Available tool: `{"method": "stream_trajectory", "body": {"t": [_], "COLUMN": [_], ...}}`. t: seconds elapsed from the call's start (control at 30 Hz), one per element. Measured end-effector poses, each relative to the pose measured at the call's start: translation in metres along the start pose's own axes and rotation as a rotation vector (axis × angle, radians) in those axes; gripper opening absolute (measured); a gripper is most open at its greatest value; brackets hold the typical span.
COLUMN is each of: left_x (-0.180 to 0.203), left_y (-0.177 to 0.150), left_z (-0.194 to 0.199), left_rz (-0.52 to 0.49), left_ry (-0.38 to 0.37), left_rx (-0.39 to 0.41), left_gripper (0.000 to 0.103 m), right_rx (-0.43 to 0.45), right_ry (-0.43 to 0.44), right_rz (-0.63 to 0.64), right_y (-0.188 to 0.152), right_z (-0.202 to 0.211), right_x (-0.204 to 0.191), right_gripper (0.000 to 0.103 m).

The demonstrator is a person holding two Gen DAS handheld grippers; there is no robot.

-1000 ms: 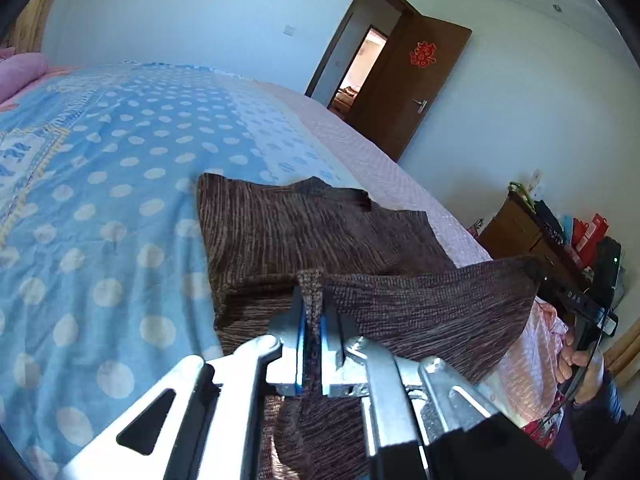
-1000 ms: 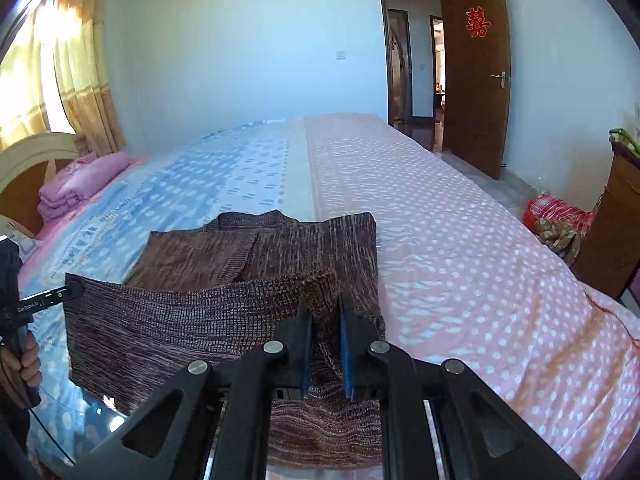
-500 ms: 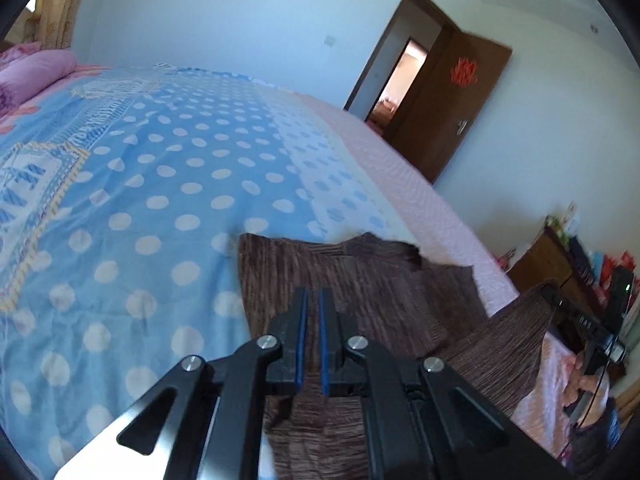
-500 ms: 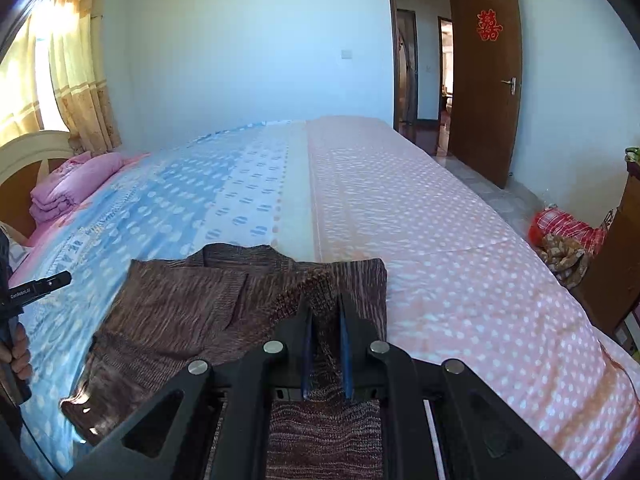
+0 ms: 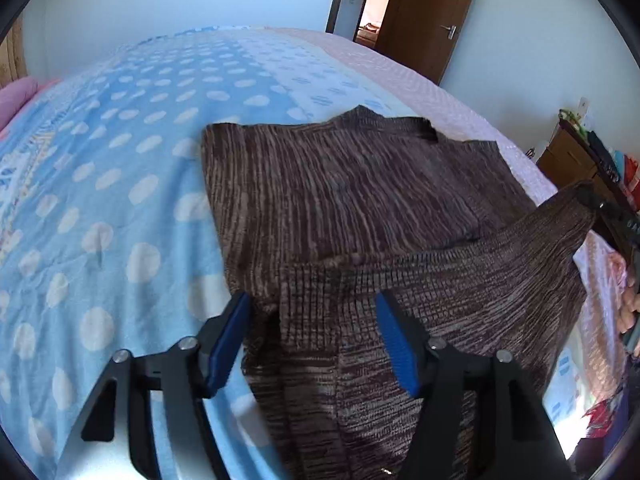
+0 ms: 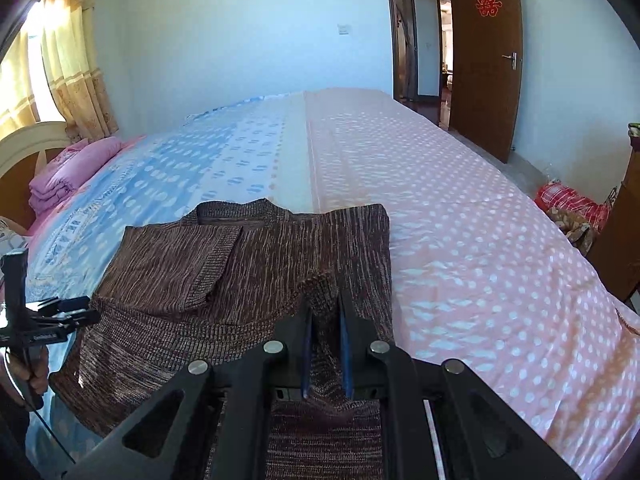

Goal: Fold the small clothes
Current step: 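Lift the held sweater edge with both grippers and fold it over the body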

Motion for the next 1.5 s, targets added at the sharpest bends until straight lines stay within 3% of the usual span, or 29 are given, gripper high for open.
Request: {"method": "stream_trajectory", "body": {"t": [0.03,0.17,0.3,0.47,0.57,0.6,0.63,0.7,0.83,1.03,1.2,1.5], "left_x": [0.002,-0.004,-0.002,0.003,0.011,0.015,0.017,0.014,0.006,0.007,-0.002,-0.033], "left_y": [-0.001,-0.006,-0.014,-0.016,-0.011,-0.01,-0.01,-0.009,-0.01,0.007,0.036,0.081], "left_z": [0.002,0.025,0.032,0.004,0.001,0.001,0.0,-0.003,0.001,0.032,0.05,0.041], "left_rz": [-0.017,0.031,0.081,0.092,0.09,0.083,0.074,0.063,0.149,0.193,0.216,0.283], "left_ry": [0.029,0.097,0.043,-0.009,-0.048,-0.06,-0.056,-0.015,-0.072,-0.111,-0.098,-0.048], "left_rx": [0.005,0.053,0.046,-0.025,-0.006,-0.002,0.003,0.001,0.014,0.085,0.15,0.212], "left_gripper": [0.049,0.05,0.061,0.061,0.061,0.059,0.044,0.024,0.009,0.008,0.008,0.008], "right_rx": [0.001,0.003,-0.004,0.002,0.002,0.0,-0.004,-0.012,-0.011,0.012,0.055,0.116], "right_ry": [0.002,0.013,0.015,0.028,0.016,0.014,0.011,0.013,0.012,0.005,0.002,-0.034], "right_rz": [-0.003,-0.016,-0.019,-0.038,-0.027,-0.025,-0.027,-0.042,-0.059,-0.046,-0.026,0.044], "right_y": [0.001,-0.001,-0.006,-0.007,-0.01,-0.01,-0.012,-0.014,-0.017,-0.011,0.007,0.062], "right_z": [0.001,0.005,0.005,0.008,0.01,0.01,0.009,0.007,0.008,0.02,0.028,0.002], "right_x": [0.0,0.001,0.0,0.0,0.0,0.001,0.002,0.005,0.008,0.008,0.004,-0.009], "right_gripper": [0.011,0.011,0.011,0.011,0.011,0.011,0.011,0.011,0.011,0.011,0.011,0.011]}}
Point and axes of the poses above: each gripper's, at about its wrist camera, not at the fingertips, and z roughly against the way its jaws point, x to its right, y to its top, the point moved 10 cm from there along -z, roughly the way its jaws point, and after that the axes turned 3 degrees about y, right-handed, at the moved point
